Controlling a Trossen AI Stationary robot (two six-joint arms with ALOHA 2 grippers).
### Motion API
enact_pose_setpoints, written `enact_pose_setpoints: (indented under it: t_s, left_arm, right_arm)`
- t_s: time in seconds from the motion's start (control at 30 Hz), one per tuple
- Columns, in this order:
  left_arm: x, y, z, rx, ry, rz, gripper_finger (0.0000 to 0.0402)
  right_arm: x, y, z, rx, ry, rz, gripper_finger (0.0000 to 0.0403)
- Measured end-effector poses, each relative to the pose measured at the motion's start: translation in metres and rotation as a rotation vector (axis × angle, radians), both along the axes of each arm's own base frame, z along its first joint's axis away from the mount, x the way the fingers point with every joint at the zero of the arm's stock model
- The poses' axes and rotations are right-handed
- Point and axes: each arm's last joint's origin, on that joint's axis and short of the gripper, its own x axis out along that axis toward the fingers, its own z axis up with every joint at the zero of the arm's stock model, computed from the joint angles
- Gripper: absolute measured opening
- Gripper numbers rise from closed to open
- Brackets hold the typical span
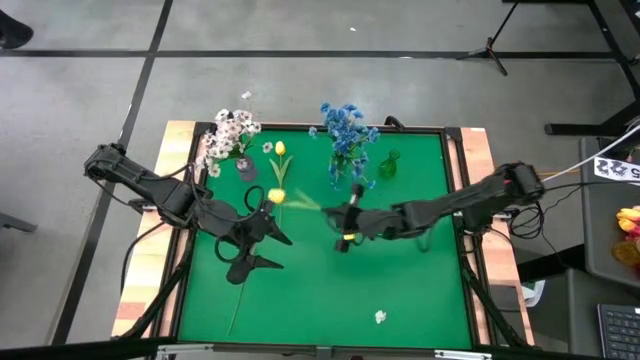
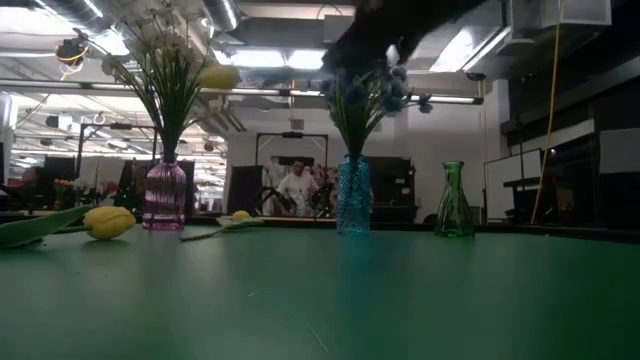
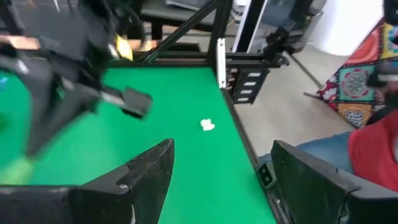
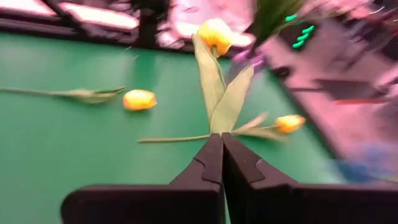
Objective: Sort flowers into vase by color
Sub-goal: Put the middle yellow flower into the green vase
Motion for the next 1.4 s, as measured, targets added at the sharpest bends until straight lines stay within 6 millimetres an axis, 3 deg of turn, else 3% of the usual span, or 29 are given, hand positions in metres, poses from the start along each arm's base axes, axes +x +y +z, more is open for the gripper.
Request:
enact_pose_setpoints:
  t_s: [0.37, 0.5, 0.63, 0.83, 1.03, 1.27, 1.4]
  left_arm:
    - [0.001, -0.012, 0.009, 0.086, -0.144, -0.098, 0.0265]
    - [0.004, -0.012, 0.01, 0.145, -0.186, -0.117, 0.0265]
    - [0.005, -0.01, 0.011, 0.172, -0.206, -0.121, 0.0265]
    - [0.004, -0.01, 0.005, 0.176, -0.18, -0.122, 0.0265]
    - [0.004, -0.011, -0.01, 0.145, -0.127, -0.11, 0.0265]
    - [0.006, -0.012, -0.025, 0.124, -0.113, -0.098, 0.0265]
    - [0.007, -0.011, -0.031, 0.124, -0.111, -0.097, 0.0265]
  right_arm:
    - [-0.078, 0.015, 0.083, -0.23, -0.121, -0.162, 0.0]
    - [-0.101, 0.017, 0.101, -0.34, -0.126, -0.261, 0.0]
    - [-0.117, 0.01, 0.106, -0.348, -0.138, -0.234, 0.0]
    - [-0.141, 0.001, 0.082, -0.323, -0.115, -0.042, 0.0005]
    - [-0.156, -0.017, 0.017, -0.117, 0.021, 0.059, 0.0058]
    - [-0.136, -0.029, -0.045, 0.003, 0.075, 0.053, 0.0204]
    - [-0.114, -0.037, -0.065, 0.03, 0.118, 0.029, 0.0252]
